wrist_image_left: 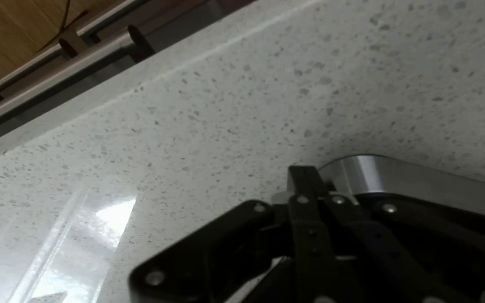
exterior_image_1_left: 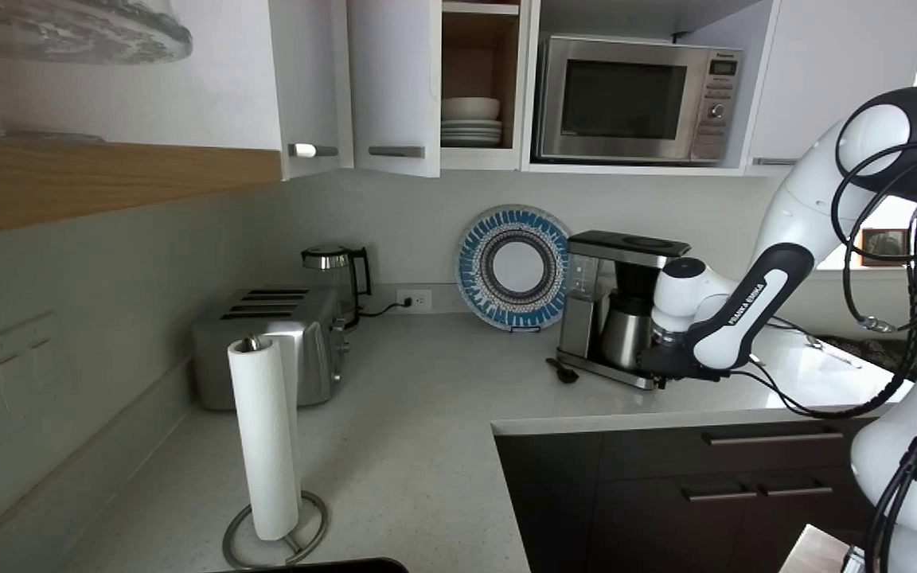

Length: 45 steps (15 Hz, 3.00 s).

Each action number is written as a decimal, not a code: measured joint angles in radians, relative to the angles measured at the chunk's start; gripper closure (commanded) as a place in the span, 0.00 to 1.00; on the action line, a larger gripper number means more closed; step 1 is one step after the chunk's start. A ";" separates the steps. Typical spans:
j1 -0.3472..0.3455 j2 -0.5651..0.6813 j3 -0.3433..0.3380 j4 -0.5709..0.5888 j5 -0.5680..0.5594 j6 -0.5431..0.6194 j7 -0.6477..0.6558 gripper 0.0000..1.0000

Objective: Rotate the coffee maker clockwise once

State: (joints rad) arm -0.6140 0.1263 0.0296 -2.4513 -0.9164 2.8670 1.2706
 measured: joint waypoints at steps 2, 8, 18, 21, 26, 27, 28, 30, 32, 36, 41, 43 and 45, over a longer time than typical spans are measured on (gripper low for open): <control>0.011 0.001 0.003 0.009 -0.011 -0.021 0.022 1.00; 0.045 0.007 0.008 0.039 -0.080 -0.091 0.107 1.00; 0.073 0.017 0.014 0.056 -0.144 -0.124 0.223 1.00; 0.081 0.021 0.016 0.062 -0.160 -0.133 0.251 1.00; 0.097 0.027 0.017 0.072 -0.183 -0.154 0.289 1.00; 0.101 0.029 0.017 0.075 -0.188 -0.159 0.296 1.00; 0.105 0.032 0.017 0.078 -0.192 -0.165 0.301 1.00; 0.111 0.037 0.020 0.087 -0.193 -0.179 0.308 1.00; 0.140 0.041 -0.001 0.094 -0.192 -0.190 0.315 1.00; 0.272 0.051 -0.113 0.106 -0.192 -0.207 0.321 1.00; 0.351 0.064 -0.169 0.122 -0.192 -0.234 0.327 1.00; 0.367 0.067 -0.180 0.126 -0.192 -0.236 0.328 1.00; 0.379 0.071 -0.187 0.131 -0.192 -0.237 0.331 1.00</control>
State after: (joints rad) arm -0.2353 0.1977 -0.1578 -2.3199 -1.1084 2.6298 1.6013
